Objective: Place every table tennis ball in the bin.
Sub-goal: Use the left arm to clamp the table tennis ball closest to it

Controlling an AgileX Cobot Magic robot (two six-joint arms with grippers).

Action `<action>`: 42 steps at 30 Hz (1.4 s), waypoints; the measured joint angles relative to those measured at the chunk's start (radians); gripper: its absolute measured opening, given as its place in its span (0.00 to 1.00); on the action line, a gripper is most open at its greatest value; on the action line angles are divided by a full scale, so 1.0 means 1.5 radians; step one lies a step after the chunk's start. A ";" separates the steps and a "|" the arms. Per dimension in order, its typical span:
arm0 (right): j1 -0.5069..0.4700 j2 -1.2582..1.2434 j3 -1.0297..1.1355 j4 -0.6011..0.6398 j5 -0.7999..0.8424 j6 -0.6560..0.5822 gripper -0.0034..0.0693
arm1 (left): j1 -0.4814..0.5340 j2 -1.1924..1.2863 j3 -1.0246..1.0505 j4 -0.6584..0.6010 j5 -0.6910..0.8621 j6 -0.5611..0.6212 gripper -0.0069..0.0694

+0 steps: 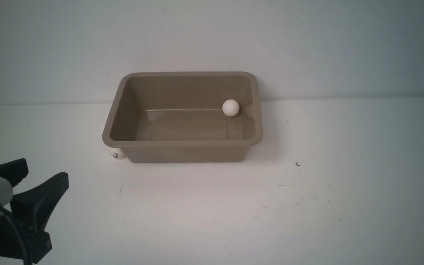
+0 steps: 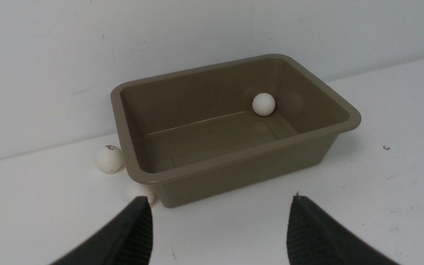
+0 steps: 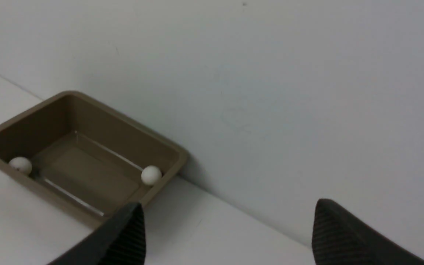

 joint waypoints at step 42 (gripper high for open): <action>0.151 -0.566 0.795 -0.058 -0.305 0.016 0.80 | 0.000 0.000 0.000 -0.021 -0.001 0.023 0.68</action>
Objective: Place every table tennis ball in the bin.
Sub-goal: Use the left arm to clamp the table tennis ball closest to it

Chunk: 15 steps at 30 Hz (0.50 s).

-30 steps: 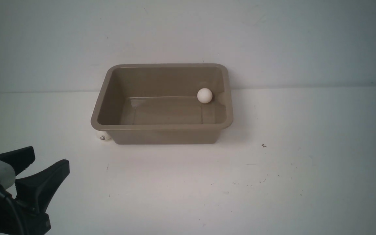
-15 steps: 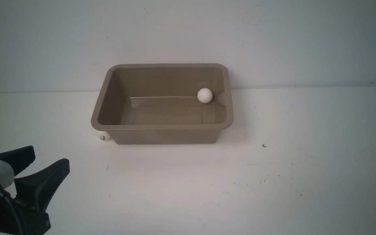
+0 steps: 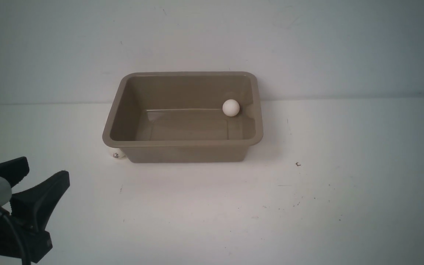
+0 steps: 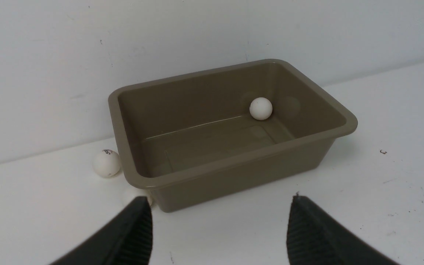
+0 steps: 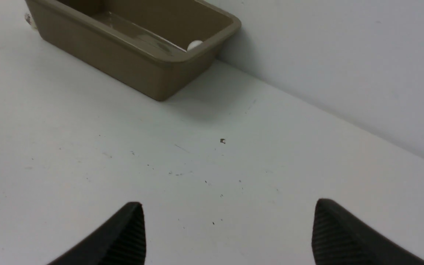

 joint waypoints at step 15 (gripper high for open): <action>0.064 0.000 0.012 -0.092 -0.081 0.177 0.80 | 0.000 0.000 0.000 -0.002 -0.001 0.001 0.68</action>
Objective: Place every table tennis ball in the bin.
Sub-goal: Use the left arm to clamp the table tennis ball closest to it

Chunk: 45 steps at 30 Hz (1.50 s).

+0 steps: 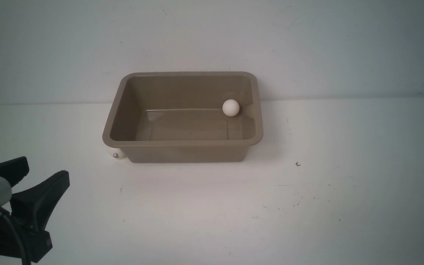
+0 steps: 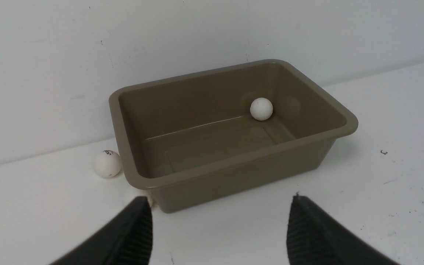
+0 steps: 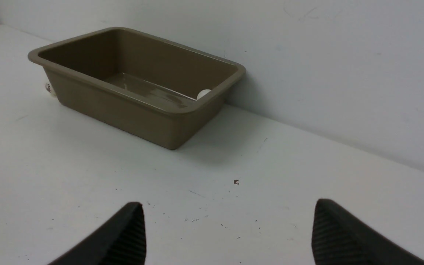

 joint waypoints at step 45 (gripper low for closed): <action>0.000 0.000 0.111 -0.043 -0.236 0.067 0.80 | 0.000 0.000 0.000 -0.037 0.037 0.003 0.68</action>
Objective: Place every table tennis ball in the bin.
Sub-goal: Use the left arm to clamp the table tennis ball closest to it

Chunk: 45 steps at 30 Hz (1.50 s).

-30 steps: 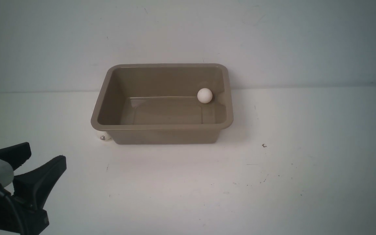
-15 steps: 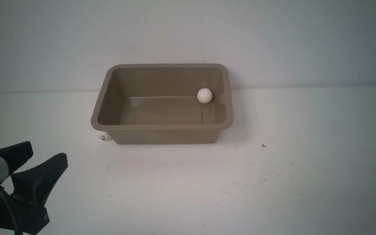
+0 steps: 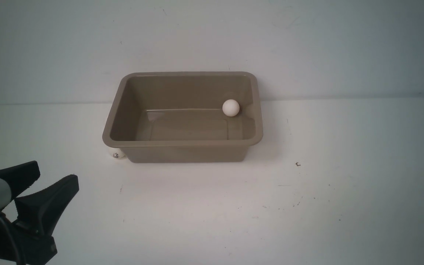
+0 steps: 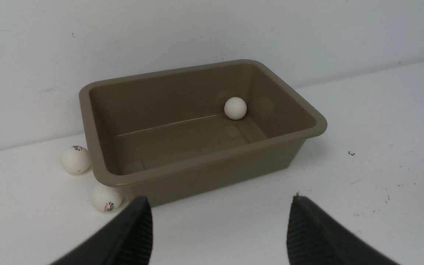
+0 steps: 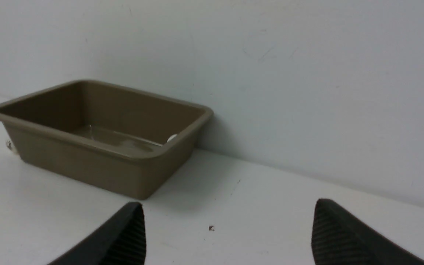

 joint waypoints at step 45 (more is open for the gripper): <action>-0.093 -0.053 0.067 0.000 0.163 0.002 0.80 | 0.000 0.000 0.000 -0.009 0.004 0.001 0.68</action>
